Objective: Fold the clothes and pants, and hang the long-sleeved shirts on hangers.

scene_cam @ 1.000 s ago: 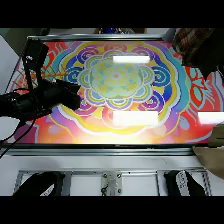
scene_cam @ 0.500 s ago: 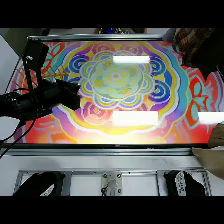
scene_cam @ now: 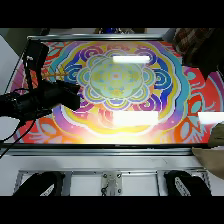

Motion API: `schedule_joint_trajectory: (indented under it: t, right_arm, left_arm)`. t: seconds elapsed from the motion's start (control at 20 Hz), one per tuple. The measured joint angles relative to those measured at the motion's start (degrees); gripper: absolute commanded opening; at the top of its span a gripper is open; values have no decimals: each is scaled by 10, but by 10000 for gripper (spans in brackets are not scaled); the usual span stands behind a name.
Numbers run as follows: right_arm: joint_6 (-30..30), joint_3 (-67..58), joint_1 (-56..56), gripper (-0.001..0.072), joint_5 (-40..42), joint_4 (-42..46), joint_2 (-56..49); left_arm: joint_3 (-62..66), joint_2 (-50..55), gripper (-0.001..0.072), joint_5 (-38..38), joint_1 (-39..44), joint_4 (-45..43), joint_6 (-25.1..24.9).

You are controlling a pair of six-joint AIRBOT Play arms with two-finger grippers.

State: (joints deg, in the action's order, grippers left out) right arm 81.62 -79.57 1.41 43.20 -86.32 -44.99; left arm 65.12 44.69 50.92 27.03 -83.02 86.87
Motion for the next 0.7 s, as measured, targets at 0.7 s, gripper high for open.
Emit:
schedule_joint_trajectory:
  t: [0.7]
  right_arm:
    - [316,0,-304,438,205,-290,-218]
  left_arm:
    - [0,0,14,12,0,1,-2]
